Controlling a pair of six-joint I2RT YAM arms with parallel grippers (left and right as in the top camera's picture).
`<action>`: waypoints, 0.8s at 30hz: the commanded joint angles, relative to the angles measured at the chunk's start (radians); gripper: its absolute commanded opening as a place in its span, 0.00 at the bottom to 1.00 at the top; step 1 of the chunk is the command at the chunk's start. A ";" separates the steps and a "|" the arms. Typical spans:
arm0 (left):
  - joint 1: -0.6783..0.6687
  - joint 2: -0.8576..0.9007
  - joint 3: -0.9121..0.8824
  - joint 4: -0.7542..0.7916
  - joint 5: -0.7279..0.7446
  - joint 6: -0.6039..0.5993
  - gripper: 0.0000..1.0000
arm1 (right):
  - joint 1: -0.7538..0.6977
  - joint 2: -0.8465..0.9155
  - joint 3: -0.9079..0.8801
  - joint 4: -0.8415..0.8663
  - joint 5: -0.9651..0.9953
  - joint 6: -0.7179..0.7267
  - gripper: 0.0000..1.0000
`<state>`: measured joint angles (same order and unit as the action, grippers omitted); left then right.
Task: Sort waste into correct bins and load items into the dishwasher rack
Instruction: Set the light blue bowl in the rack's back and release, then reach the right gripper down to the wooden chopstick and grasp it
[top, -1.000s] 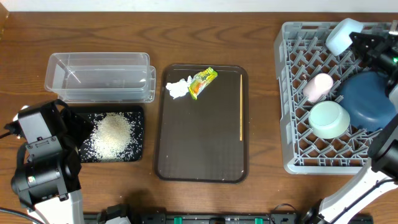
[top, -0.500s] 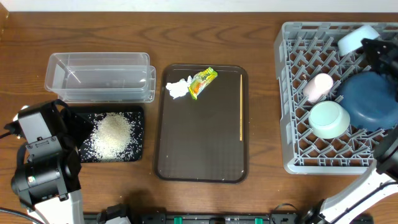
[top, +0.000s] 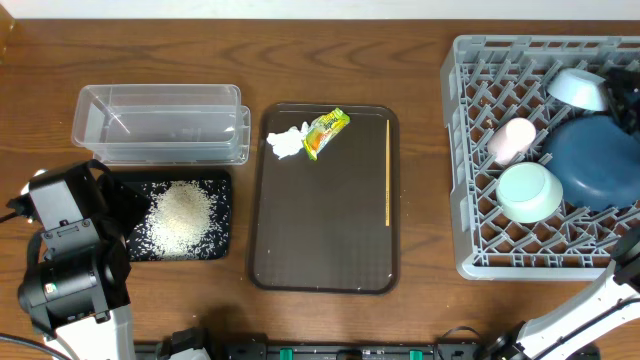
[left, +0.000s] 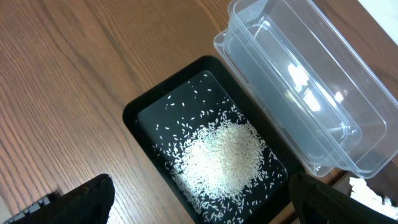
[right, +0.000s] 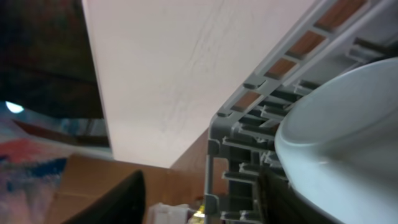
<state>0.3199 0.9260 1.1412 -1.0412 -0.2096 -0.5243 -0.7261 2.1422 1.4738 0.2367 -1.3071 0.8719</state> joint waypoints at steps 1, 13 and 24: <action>0.006 0.002 0.008 -0.002 -0.008 -0.001 0.92 | -0.004 -0.001 -0.004 0.002 -0.027 0.021 0.62; 0.006 0.002 0.008 -0.002 -0.008 -0.001 0.92 | 0.021 -0.271 -0.004 -0.143 0.086 -0.030 0.64; 0.006 0.002 0.008 -0.002 -0.008 -0.001 0.92 | 0.336 -0.655 0.001 -0.733 0.826 -0.460 0.72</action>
<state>0.3199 0.9276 1.1412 -1.0412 -0.2100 -0.5243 -0.4747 1.5253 1.4738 -0.4603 -0.7761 0.5835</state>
